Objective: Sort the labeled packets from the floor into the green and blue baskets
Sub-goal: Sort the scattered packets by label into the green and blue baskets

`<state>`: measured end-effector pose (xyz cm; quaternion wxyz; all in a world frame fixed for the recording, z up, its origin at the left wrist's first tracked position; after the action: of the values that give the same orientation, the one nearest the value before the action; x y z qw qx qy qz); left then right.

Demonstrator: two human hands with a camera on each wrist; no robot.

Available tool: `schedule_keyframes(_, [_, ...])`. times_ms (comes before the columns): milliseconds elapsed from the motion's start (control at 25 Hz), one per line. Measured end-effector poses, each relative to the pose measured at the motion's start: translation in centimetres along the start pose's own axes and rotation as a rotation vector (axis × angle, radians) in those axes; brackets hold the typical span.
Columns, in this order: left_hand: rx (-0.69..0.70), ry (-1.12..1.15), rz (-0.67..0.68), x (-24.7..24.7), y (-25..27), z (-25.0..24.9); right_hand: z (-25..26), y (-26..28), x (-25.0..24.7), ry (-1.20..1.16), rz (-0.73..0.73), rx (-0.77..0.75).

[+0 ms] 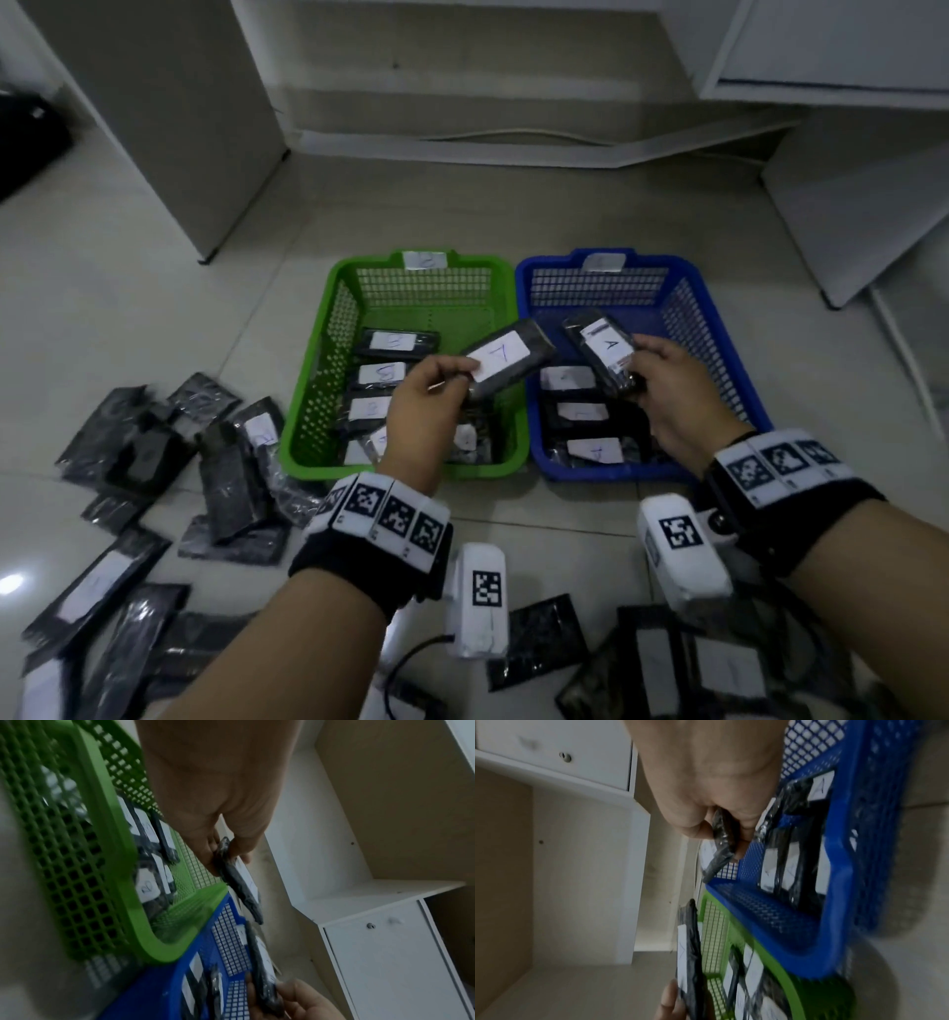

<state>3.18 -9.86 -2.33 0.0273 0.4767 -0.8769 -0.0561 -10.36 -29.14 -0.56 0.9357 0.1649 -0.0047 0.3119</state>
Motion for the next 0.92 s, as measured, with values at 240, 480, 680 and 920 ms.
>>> schedule_keyframes(240, [-0.019, -0.173, 0.101, 7.7, -4.7, 1.3, 0.3, -5.1, -6.2, 0.313, -0.082, 0.002])
schedule_keyframes(480, [-0.039, -0.579, 0.324, 12.8, -9.7, 0.9, -2.0, -7.5, -9.2, 0.525, 0.016, 0.089])
schedule_keyframes(680, [-0.009, -0.841, 0.422, 14.1, -13.0, 0.9, -3.0, -8.1, -7.9, 0.424, 0.185, 0.082])
schedule_keyframes(920, [0.119, -1.044, 0.466, 14.0, -11.6, 0.5, -4.6, -7.3, -5.8, 0.805, 0.246, 0.080])
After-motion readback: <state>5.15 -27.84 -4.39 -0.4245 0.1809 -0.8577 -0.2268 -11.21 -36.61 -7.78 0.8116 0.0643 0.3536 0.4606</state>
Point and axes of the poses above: each hand's wrist, its own y-axis away from the middle knuckle, its own x-axis out of the palm, z = x × y, the point moved 2 cm from there along -y, towards the middle knuckle, and after that the axes turned 5 degrees about z, right-handed, at the moved point
